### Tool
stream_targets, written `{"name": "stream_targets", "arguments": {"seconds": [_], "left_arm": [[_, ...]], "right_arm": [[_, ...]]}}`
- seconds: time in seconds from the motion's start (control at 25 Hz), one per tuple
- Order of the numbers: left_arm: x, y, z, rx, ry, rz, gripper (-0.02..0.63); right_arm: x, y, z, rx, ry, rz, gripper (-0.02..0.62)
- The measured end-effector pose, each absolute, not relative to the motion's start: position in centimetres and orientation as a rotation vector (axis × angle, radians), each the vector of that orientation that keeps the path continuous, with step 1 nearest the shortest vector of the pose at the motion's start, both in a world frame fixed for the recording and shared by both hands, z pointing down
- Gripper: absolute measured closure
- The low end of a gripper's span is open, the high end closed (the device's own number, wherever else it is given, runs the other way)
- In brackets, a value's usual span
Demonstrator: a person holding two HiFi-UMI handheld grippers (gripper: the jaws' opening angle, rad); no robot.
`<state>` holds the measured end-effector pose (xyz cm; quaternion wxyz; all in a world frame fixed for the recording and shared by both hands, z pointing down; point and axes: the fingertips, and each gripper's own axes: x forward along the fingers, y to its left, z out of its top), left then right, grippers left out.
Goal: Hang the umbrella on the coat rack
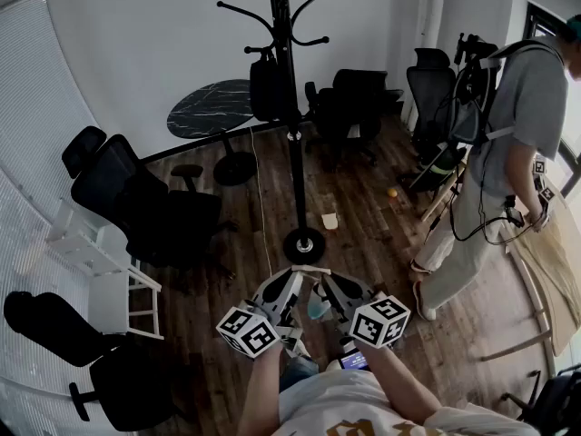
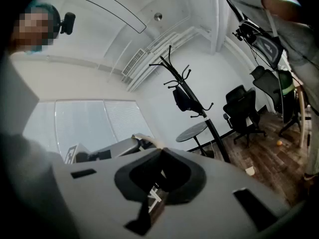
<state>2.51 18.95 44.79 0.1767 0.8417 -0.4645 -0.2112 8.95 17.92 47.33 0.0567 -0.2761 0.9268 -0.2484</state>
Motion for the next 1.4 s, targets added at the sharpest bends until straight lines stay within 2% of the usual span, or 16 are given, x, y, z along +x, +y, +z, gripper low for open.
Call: {"name": "stream_targets", "arguments": {"seconds": [0.84, 1.4], "left_arm": [[4.5, 17.3, 43.9, 2.396, -1.317, -0.576, 0.586], [0.2, 4.7, 44.1, 2.383, -1.297, -0.589, 0.586]], "right_arm": [[10.5, 16.0, 46.5, -0.844, 2.834, -0.687, 0.584], [5.9, 3.5, 47.1, -0.863, 2.852, -0.707, 0.584]]}}
